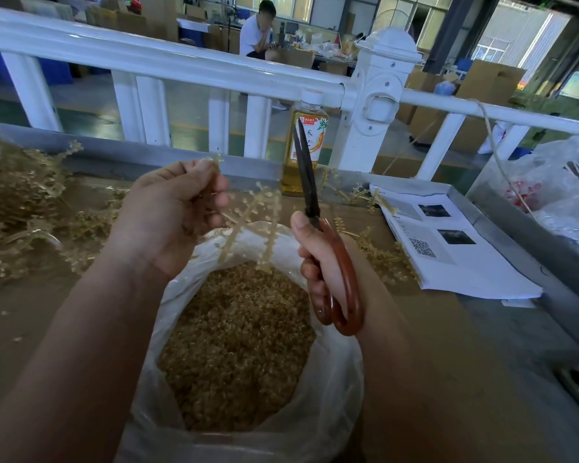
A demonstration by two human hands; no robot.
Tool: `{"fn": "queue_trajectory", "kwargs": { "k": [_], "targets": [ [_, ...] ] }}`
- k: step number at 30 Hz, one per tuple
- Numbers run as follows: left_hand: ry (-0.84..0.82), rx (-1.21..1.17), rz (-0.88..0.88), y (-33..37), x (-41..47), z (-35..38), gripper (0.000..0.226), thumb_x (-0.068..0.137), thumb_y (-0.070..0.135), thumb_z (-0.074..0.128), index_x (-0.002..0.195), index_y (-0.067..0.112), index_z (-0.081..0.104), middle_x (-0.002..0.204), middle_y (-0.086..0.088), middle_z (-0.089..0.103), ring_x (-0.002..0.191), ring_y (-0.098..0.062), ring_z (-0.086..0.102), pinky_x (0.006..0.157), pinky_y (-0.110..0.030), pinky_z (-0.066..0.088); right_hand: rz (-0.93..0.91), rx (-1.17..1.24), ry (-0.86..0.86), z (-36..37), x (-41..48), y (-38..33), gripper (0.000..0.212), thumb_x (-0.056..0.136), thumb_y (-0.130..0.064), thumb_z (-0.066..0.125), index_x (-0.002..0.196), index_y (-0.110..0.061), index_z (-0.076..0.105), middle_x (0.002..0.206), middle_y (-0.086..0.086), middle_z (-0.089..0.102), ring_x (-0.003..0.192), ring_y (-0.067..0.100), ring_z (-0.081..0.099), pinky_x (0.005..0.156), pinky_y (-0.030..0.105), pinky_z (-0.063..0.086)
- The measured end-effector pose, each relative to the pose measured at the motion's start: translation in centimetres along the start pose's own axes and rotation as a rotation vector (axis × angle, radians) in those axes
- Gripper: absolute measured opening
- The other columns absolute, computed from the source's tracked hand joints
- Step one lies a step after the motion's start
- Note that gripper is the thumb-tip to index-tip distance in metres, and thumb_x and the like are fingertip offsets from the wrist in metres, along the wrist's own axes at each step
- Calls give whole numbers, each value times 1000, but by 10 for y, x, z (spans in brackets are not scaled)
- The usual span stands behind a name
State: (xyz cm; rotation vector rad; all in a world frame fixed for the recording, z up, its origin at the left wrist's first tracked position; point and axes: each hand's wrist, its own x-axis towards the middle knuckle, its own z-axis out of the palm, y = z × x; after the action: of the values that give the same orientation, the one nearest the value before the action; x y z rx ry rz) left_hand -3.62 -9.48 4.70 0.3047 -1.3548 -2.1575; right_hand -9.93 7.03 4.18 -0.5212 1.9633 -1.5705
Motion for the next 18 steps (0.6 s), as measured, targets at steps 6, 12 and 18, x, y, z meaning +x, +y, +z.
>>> {"fn": "queue_trajectory", "kwargs": {
  "k": [6,12,18],
  "targets": [
    [-85,233,28,-6,-4,1,10,82,11,58,73,12,61,59,1,64,47,-7,55,40,-14,37,-25,-21,54,-1,1,-2,32,86,-46,57,69,-20,49,38,-7,39,32,9,33,40,22,32],
    [-229,514,-29,-6,-13,11,28,51,17,70,77,8,64,55,-2,65,46,-9,61,36,-14,36,-76,-23,101,2,-1,-1,29,80,-39,66,77,-15,50,77,4,64,37,-2,47,44,16,39],
    [-277,691,-73,-8,-15,15,27,63,6,77,84,8,60,65,-10,70,53,-15,65,40,-17,41,-117,-43,100,0,-5,-4,18,84,-16,66,79,-15,50,60,-1,65,40,6,45,45,21,38]
  ]
}}
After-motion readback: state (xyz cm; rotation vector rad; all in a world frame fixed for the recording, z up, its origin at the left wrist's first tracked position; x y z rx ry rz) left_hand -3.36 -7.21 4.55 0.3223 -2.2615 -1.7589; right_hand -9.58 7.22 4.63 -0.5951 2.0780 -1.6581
